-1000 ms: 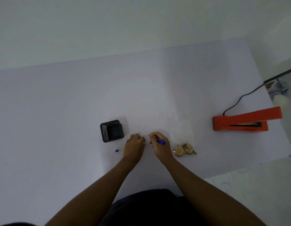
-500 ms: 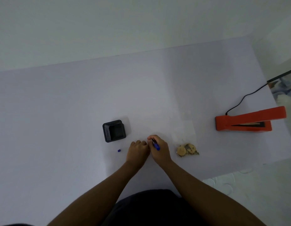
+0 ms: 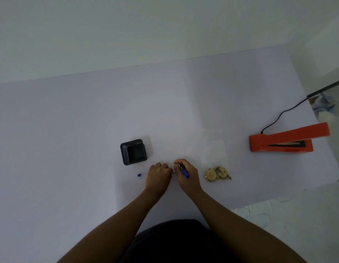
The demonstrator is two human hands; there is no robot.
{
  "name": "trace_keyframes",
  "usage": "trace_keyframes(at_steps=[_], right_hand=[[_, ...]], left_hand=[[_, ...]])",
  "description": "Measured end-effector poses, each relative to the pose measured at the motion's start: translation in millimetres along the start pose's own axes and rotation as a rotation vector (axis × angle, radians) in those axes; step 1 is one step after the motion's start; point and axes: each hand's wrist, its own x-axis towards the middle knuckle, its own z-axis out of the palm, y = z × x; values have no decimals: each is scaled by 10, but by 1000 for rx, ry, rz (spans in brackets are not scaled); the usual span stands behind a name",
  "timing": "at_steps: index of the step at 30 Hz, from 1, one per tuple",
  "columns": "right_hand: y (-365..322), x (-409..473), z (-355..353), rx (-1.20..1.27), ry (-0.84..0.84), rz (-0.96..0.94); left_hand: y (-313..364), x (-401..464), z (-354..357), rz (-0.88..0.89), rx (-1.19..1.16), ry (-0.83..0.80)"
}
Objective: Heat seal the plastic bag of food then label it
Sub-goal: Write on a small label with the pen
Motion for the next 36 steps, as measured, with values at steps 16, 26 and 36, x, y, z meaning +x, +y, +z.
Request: trace_keyframes(at_steps=[16,26,36], right_hand=[[118,-112,55,-113,-141,-32],[152,-131,174,-268,-80,-46],[134,-106,285,-173,-177,-95]], left_hand=[[-30,-57,-13,53,86,-74],[-60,-85,-3,-143,-270,-48],[-66,-23,-22,-212,-198,-116]])
